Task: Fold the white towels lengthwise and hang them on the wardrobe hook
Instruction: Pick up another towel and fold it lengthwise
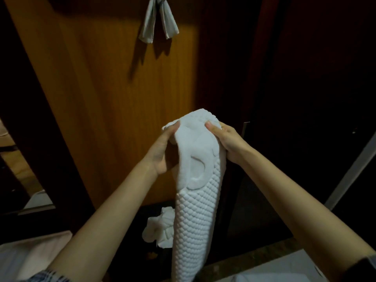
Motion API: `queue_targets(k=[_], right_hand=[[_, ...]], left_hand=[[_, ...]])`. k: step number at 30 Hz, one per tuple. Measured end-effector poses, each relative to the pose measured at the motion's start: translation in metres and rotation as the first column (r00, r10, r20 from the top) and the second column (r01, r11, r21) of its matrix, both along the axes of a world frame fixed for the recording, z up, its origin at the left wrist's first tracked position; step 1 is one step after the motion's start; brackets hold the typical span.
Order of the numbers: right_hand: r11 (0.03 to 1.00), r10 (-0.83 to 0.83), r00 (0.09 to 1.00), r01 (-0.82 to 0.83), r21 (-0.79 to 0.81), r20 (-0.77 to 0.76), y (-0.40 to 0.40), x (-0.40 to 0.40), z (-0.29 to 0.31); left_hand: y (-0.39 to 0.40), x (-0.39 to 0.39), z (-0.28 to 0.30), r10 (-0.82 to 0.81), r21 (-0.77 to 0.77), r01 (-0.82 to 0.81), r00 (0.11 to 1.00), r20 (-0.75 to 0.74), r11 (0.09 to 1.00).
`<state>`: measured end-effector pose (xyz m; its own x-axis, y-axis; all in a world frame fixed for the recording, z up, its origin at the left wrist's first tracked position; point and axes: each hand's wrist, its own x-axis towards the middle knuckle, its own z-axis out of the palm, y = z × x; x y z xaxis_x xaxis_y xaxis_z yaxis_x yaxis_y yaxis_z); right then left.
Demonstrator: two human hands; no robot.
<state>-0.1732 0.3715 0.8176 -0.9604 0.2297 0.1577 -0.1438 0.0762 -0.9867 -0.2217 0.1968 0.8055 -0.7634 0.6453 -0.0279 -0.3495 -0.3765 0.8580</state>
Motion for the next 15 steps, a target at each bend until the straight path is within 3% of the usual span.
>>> queue_targets(k=[4, 8, 11, 15], right_hand=[[0.989, 0.001, 0.991, -0.02, 0.143, 0.135, 0.016, -0.002, 0.004], [0.87, -0.27, 0.951, 0.175, 0.46, 0.149, 0.028, -0.004, 0.001], [0.758, -0.473, 0.881, 0.421, 0.498, -0.026, 0.022, 0.005, -0.006], [0.682, -0.534, 0.744, 0.66, 0.316, -0.402, -0.002, 0.044, -0.03]], left_hand=[[0.013, 0.003, 0.007, 0.162, -0.055, -0.161, 0.987, 0.02, 0.985], [0.031, 0.008, 0.012, 0.297, -0.289, -0.367, 0.919, -0.26, 0.884], [0.046, 0.014, 0.011, 0.289, -0.372, -0.472, 0.845, -0.45, 0.799], [0.072, 0.023, 0.02, 0.27, -0.36, -0.663, 0.652, -0.708, 0.657]])
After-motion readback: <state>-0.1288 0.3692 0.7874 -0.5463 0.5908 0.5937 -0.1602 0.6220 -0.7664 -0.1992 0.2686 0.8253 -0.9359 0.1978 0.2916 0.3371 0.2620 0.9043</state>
